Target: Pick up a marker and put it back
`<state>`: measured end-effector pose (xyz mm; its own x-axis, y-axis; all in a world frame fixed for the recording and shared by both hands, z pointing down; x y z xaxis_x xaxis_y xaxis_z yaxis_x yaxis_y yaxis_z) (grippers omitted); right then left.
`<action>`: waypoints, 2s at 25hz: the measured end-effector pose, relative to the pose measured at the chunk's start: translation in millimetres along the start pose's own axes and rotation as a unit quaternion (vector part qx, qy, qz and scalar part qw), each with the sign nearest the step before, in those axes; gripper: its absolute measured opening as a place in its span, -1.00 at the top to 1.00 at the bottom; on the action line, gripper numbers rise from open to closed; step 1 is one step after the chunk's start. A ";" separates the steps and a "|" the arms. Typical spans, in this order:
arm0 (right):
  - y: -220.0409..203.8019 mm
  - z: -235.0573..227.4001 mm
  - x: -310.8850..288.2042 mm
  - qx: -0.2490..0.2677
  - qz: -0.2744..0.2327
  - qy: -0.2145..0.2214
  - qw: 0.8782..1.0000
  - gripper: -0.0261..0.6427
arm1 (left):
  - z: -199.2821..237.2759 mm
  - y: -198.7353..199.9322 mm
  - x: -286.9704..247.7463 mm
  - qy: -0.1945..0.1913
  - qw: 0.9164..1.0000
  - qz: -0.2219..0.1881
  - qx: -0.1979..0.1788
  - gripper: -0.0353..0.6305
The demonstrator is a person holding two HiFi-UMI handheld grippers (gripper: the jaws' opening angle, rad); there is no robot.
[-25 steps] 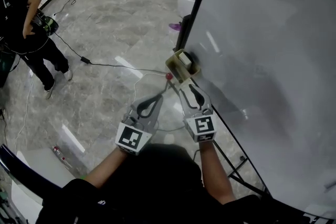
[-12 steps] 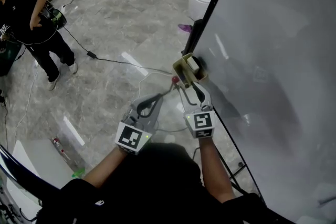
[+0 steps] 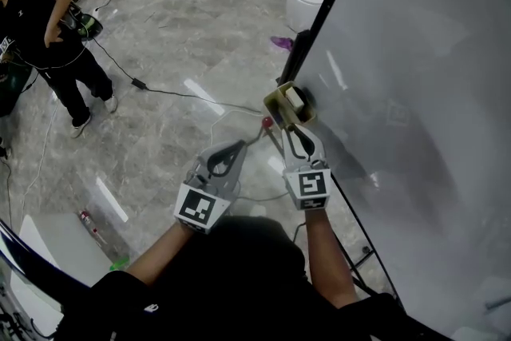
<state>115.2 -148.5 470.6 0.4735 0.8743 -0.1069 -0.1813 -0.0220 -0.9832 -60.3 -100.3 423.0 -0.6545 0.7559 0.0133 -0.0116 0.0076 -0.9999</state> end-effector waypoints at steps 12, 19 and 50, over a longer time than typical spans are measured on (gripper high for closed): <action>34.9 0.8 18.8 0.001 -0.053 -0.025 0.998 0.69 | -2.9 2.4 4.7 -0.019 1.000 -0.011 -0.001 0.88; 66.2 9.0 36.2 0.004 -0.092 -0.037 0.995 0.70 | -6.5 3.9 11.9 -0.038 0.999 -0.015 -0.001 0.88; 103.5 57.1 121.4 -0.007 -0.124 -0.105 0.987 0.69 | -9.5 20.7 19.0 -0.097 0.995 -0.038 0.007 0.88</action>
<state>104.7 -17.0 364.3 0.3123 0.9349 0.1687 -0.0706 0.1999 -0.9773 -65.7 -79.5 402.5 -0.7848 0.6129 0.0917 -0.0774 0.0499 -0.9958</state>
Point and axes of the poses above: the fingertips, and each gripper's own axes: x backward along the fingers, z to its left, y out of its top, the point moved 7 cm from there along x, backward along the fingers, and after that the axes turned 6 degrees about -z, right-handed, at the moved point
